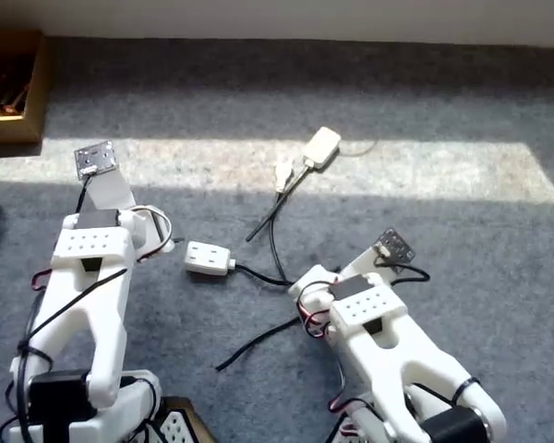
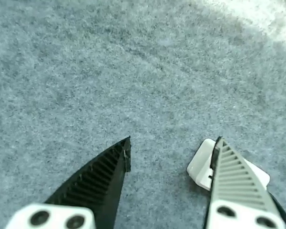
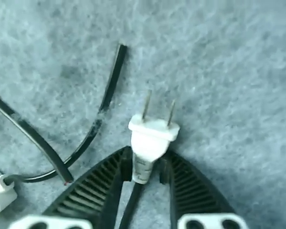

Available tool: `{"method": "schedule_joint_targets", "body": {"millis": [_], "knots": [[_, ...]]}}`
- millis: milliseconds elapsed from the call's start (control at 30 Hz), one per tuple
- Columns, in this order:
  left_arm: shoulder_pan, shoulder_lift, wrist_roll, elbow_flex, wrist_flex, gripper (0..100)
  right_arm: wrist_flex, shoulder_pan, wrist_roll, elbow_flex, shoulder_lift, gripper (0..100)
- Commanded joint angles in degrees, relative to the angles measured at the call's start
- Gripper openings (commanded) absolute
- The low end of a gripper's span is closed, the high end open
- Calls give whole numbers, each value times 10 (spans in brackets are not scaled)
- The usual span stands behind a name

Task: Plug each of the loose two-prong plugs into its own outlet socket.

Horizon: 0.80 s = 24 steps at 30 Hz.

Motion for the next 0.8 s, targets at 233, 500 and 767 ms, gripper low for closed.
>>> {"method": "schedule_joint_targets", "body": {"millis": [233,500,767], "knots": [[7,-18,4,-2,-5,277,22,2,13,-8,28,31],[7,-18,3,-2,-7,277,54,33,224,-77,28,6],[9,-14,2,-1,-10,280,184,153,725,-195,28,9]]}}
